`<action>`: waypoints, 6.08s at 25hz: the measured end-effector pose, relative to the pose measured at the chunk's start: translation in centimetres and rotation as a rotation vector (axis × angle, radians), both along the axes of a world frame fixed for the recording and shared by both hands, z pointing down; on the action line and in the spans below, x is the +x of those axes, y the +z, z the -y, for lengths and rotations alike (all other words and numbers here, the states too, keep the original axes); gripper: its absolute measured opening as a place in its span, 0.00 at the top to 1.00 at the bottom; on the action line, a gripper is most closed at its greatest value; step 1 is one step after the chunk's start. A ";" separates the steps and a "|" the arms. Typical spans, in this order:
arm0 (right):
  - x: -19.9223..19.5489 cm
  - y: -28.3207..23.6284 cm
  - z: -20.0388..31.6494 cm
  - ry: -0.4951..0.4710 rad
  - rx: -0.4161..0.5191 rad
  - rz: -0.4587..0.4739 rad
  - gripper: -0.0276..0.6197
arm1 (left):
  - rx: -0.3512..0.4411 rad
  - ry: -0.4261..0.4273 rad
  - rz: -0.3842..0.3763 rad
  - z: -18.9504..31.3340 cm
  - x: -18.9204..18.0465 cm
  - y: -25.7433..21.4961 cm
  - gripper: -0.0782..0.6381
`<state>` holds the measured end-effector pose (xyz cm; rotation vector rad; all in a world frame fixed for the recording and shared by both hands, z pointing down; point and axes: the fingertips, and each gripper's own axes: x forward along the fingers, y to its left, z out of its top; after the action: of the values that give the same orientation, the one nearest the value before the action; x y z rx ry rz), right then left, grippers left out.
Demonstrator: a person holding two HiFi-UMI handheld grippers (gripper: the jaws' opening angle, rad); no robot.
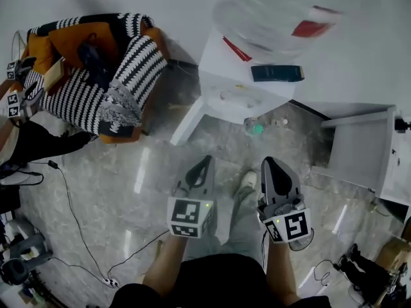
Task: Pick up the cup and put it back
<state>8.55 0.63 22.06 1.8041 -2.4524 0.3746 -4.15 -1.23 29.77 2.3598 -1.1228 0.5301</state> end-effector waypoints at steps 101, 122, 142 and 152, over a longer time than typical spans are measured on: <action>-3.5 12.9 3.7 -0.285 -0.078 -0.113 0.37 | 0.213 -0.171 -0.061 3.2 1.9 4.4 0.87; -3.6 -21.3 1.5 -0.555 0.028 0.056 0.37 | 0.511 -0.164 -0.144 0.3 3.7 -28.9 0.87; -3.0 -24.0 -1.1 -0.457 0.176 -0.039 0.37 | 0.538 -0.152 -0.087 -1.5 2.9 -30.4 0.87; -2.2 -25.2 0.0 -0.494 0.207 -0.049 0.37 | 0.547 -0.175 -0.103 -0.3 3.4 -30.6 0.87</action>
<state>6.34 0.60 -3.16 1.1703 -2.8620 0.0392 -0.80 -0.89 -0.87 2.6553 -1.5609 0.0333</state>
